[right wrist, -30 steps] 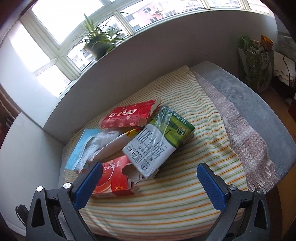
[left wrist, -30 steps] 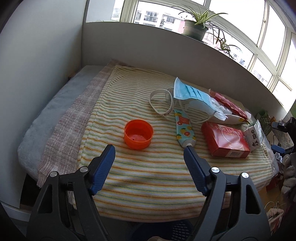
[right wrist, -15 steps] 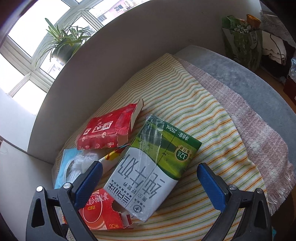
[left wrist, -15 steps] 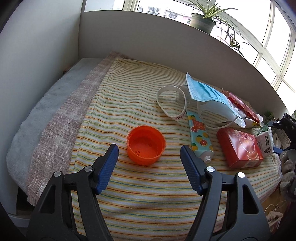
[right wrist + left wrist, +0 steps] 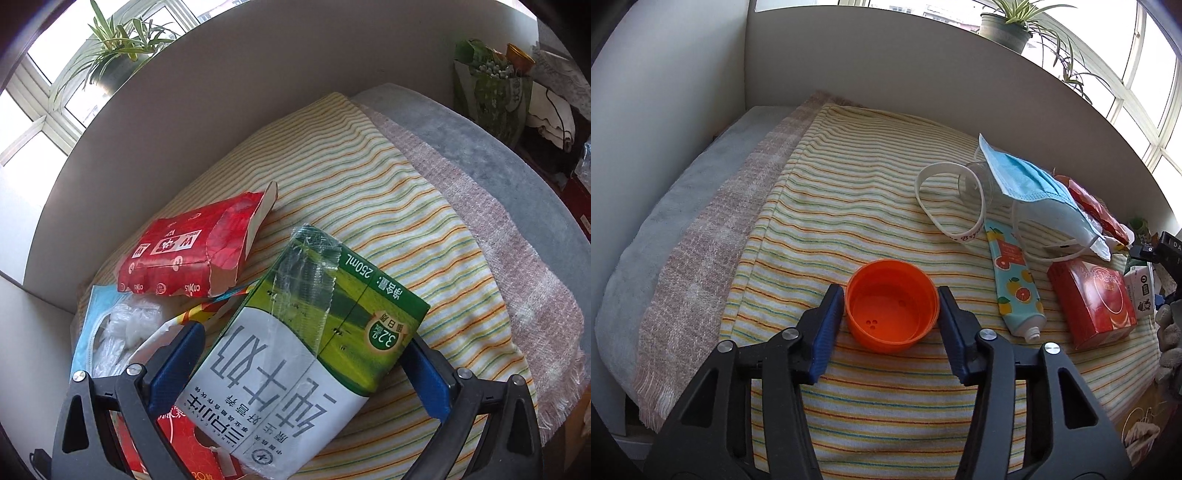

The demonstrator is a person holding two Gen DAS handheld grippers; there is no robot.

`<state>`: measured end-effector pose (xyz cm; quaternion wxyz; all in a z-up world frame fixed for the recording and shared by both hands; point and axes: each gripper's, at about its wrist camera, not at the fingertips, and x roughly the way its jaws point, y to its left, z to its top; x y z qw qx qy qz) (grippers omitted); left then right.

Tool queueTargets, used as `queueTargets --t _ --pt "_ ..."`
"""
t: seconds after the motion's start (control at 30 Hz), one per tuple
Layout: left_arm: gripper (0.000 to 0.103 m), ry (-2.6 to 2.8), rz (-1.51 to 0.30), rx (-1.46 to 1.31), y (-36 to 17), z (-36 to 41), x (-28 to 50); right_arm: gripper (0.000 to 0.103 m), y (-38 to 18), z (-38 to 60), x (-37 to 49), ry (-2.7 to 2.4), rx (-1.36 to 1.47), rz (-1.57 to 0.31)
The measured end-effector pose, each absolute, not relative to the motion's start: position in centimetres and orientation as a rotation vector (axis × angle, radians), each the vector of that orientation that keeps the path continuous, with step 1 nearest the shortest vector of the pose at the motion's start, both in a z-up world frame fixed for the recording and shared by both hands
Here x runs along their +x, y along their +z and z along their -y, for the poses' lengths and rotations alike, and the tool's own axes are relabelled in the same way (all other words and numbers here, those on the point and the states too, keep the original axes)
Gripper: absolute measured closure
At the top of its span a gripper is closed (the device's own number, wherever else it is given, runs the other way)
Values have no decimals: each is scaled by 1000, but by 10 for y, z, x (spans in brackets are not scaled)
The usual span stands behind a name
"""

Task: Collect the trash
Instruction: 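Close the left tool on the orange cap while the right tool grips the milk carton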

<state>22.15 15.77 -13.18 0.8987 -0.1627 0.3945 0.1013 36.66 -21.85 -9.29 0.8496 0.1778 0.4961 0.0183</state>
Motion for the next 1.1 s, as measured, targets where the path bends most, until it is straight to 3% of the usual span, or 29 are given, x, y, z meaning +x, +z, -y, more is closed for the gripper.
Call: queueTargets --t 0.2,0.67,1.1 --pt "53 211 -811 -348 -131 -157 224 7 -92 224 373 47 366 -1045" --pt "53 212 -771 -345 -115 -153 199 33 -87 236 342 168 372 -1029" --pt "53 197 -737 -324 -97 -135 165 36 -79 253 309 245 323 -997"
